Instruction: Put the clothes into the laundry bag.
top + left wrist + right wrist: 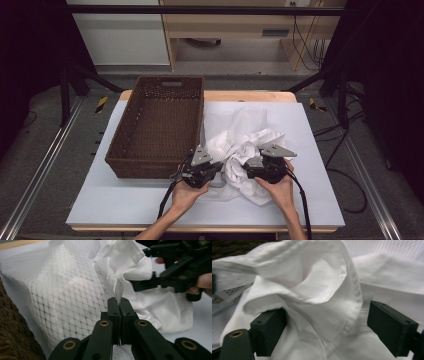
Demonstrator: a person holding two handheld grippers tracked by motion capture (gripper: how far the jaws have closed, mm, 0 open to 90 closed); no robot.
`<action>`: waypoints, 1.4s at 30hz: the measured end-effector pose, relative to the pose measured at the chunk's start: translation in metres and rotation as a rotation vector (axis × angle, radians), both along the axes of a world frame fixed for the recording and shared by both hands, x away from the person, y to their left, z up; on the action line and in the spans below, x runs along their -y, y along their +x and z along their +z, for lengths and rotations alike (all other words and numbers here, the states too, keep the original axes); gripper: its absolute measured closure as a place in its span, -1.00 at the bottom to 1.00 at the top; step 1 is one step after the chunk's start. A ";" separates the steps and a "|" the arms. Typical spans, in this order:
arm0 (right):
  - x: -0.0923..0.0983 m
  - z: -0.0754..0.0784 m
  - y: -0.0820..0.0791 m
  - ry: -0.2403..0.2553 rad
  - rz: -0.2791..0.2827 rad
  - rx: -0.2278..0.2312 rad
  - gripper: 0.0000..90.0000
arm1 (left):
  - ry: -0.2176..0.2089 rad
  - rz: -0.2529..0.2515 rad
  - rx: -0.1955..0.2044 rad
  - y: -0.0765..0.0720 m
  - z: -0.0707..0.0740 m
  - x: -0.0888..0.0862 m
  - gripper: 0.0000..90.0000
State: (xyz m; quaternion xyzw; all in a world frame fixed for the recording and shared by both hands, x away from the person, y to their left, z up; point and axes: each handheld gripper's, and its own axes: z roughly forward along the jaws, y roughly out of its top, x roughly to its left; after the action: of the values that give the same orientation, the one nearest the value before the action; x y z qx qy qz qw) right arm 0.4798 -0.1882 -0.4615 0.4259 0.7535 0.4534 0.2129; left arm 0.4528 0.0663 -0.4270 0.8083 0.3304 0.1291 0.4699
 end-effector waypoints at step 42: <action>0.011 0.025 -0.034 -0.027 -0.018 0.100 -0.34 | -0.013 0.001 0.016 -0.004 0.006 -0.004 0.96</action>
State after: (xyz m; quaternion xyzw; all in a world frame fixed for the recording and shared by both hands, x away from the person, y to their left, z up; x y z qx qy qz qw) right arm 0.4456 -0.1989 -0.4365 0.4065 0.7442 0.4619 0.2601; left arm 0.4489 0.0706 -0.4206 0.8040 0.3279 0.1339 0.4776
